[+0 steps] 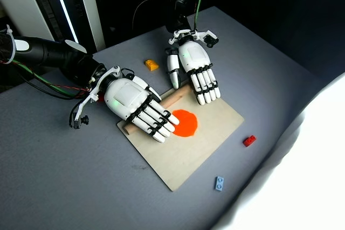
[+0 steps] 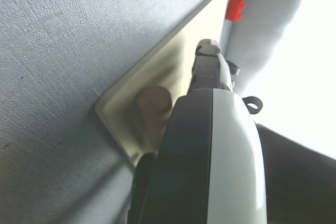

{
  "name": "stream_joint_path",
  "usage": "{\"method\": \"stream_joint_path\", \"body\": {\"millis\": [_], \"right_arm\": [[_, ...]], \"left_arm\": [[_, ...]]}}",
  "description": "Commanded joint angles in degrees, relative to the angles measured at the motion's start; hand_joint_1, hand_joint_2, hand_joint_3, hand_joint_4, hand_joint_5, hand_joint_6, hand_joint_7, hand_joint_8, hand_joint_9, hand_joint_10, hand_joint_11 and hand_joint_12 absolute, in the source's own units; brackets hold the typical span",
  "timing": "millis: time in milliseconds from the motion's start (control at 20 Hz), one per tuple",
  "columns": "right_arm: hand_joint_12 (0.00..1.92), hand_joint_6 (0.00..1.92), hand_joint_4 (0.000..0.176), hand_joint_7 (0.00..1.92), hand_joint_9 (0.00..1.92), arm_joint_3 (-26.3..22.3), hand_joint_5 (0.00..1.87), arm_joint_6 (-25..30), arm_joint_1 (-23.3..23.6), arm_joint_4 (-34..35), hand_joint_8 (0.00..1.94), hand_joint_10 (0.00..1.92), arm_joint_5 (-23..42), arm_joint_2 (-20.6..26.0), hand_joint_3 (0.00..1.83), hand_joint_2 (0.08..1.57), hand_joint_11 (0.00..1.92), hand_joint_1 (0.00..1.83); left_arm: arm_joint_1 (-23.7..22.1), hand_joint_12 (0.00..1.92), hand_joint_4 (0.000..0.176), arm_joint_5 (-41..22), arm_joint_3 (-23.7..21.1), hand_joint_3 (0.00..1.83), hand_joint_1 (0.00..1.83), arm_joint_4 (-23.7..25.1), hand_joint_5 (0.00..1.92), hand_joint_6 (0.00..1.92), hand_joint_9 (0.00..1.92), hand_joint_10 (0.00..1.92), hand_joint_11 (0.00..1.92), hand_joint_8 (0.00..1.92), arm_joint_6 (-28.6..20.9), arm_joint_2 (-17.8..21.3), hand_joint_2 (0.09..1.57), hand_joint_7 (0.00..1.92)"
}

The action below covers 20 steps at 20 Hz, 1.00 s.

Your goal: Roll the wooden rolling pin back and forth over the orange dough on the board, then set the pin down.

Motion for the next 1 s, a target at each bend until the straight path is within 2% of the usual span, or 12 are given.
{"method": "stream_joint_path", "body": {"millis": [0, 450, 950], "right_arm": [[0.0, 0.0, 0.0, 0.01, 0.0, 0.3, 0.02, 0.1, 0.5, -4.9, 0.0, 0.0, -4.0, 0.1, 0.07, 1.57, 0.0, 0.0], [0.0, 0.01, 0.0, 0.02, 0.0, 1.6, 0.03, 0.6, 0.4, -4.9, 0.0, 0.0, -2.9, 0.1, 0.06, 1.57, 0.0, 0.0], [0.0, 0.0, 0.0, 0.01, 0.0, 1.9, 0.02, 0.3, 0.0, -4.9, 0.0, 0.0, -2.0, 0.2, 0.06, 1.57, 0.0, 0.0]], "left_arm": [[-0.1, 0.0, 0.0, -6.0, 0.2, 0.03, 0.0, 2.8, 0.0, 0.0, 0.0, 0.0, 0.0, 0.0, 0.0, -0.2, 1.57, 0.0], [-0.4, 0.0, 0.0, -5.6, 2.1, 0.03, 0.0, 2.7, 0.0, 0.0, 0.0, 0.0, 0.0, 0.0, 0.4, -2.1, 1.57, 0.0], [-2.4, 0.0, 0.0, -5.0, 4.6, 0.03, 0.0, -0.5, 0.0, 0.0, 0.0, 0.0, 0.0, 0.0, -1.3, -3.2, 1.57, 0.0]]}}
